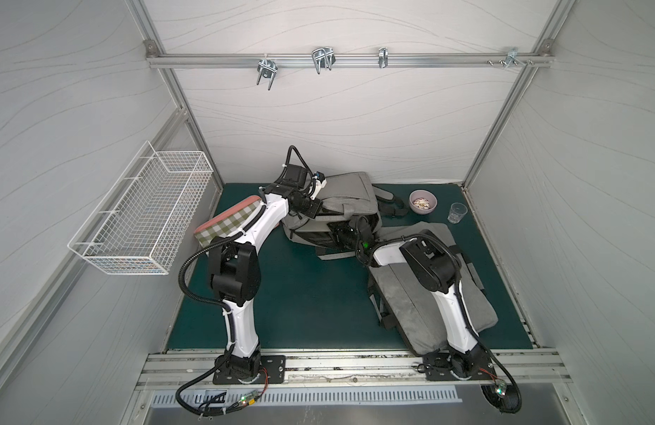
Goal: Open the zippered laptop bag and take out the laptop
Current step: Take out the laptop from the zippered laptop bag.
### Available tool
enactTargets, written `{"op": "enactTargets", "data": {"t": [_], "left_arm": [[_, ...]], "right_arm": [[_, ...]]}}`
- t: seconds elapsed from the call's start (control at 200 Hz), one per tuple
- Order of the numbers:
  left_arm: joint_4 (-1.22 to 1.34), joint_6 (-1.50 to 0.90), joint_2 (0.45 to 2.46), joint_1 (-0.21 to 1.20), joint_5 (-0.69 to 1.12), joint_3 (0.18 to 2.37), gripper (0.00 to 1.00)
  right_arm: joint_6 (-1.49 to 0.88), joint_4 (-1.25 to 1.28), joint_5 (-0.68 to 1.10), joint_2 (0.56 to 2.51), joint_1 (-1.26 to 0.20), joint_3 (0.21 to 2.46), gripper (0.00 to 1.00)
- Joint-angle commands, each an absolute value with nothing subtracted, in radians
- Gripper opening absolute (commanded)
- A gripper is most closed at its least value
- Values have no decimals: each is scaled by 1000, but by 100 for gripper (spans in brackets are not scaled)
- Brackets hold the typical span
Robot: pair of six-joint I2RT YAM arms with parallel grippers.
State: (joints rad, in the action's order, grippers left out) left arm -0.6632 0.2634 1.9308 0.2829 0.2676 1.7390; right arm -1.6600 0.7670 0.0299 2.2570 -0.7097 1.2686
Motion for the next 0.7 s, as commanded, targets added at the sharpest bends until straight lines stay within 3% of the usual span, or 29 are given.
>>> {"op": "enactTargets", "data": {"t": [0.0,0.695], "left_arm": [[-640,281,1925,287,341,1809,0],[-645,262,1940,287,385,1821,0]], "right_arm": [[-1746,937,-15,2274,-686,1295,38],[-1749,915,-152,2366,-643,1410,39]]}}
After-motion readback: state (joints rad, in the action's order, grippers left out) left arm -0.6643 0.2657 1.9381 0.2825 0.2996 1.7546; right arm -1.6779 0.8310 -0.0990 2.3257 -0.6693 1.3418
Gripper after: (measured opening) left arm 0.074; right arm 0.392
